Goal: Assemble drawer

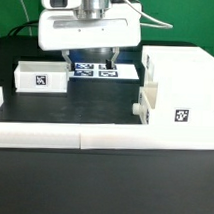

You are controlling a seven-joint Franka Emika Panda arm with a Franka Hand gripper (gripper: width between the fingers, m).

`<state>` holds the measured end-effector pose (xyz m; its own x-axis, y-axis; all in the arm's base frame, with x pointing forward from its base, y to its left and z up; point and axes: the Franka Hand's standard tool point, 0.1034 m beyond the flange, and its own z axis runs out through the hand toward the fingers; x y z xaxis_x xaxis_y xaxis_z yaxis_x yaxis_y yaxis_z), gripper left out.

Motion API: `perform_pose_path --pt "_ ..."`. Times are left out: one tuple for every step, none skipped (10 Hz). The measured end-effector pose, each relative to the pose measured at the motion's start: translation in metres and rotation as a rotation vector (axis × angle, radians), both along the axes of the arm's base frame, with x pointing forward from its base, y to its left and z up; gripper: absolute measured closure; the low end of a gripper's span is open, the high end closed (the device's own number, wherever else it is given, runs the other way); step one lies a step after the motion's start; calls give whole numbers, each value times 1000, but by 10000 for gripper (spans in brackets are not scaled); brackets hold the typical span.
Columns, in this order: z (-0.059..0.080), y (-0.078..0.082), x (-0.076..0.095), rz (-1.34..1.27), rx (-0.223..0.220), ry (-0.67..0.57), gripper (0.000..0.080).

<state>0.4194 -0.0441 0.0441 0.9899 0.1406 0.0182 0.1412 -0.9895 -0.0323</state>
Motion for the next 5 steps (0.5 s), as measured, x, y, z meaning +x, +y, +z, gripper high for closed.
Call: perform_pose_path --pt "0 -15 -11 22 -7 9 150" --pt "-3 -28 -22 22 -11 23 150" --pt "-4 -36 -26 18 -14 28 150" --pt "-4 -43 -28 13 -17 30 150" --pt "-7 -49 -30 10 -21 34 150"
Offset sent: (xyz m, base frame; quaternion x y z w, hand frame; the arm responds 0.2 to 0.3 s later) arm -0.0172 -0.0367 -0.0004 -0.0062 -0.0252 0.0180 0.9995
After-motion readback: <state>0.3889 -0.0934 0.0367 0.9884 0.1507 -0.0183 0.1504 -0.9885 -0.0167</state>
